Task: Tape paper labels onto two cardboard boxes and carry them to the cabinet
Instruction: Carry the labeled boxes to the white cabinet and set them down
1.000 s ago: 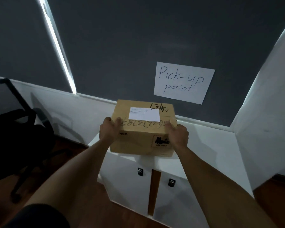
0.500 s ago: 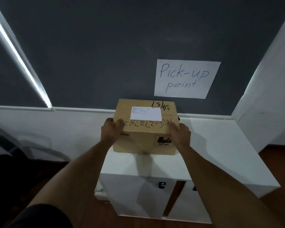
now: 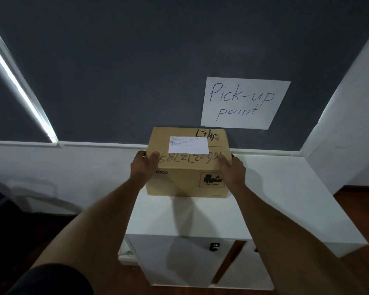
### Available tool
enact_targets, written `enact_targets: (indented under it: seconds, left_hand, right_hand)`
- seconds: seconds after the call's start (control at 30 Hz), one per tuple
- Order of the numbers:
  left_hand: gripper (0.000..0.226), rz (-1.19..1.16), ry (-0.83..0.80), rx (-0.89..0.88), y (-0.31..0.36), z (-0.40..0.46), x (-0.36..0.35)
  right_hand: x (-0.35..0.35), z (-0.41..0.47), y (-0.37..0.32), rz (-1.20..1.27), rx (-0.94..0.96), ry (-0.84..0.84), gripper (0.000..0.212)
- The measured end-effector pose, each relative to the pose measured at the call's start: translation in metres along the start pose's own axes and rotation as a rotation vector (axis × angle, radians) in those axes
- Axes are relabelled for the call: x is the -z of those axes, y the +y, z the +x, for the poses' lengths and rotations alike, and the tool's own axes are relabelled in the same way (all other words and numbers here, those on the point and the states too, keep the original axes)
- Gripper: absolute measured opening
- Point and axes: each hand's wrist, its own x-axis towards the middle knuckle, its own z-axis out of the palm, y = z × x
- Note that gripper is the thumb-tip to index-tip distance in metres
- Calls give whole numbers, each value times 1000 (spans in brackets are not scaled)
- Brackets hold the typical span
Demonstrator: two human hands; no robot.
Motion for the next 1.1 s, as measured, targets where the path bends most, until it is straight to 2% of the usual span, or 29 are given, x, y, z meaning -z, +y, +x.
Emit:
enact_targets:
  seconds: [0.17,0.27,0.37,0.43,0.57,0.7,0.8,1.1]
  left_hand:
    - [59,12,-1,20,1,0,-2]
    - [53,109,-4,16,9,-2,0]
    - [40,159,90,-61,21,-7,2]
    - [43,145,119,-131,31,-11,0]
    - [58,100,14,-186,61,-21,-15]
    - [55,107,-48,-283,90,-39,-44]
    - [56,90,-147,-310,112,-58,-71]
    - [51,94,-402,-512,199,-175,-201]
  right_hand:
    - [-1,-1,0,-2,-15,-8,51]
    - [0,1,-1,4,-37,-17,53]
    - [6,0,-9,53,-79,12,63]
    - [13,-1,-14,45,-58,37,68]
    - [36,-5,-20,32,-15,78,65]
    - [69,-13,-15,46,18,123,61]
    - [100,-20,-5,26,-19,160,66]
    - [262,-73,74,77,-154,352,61]
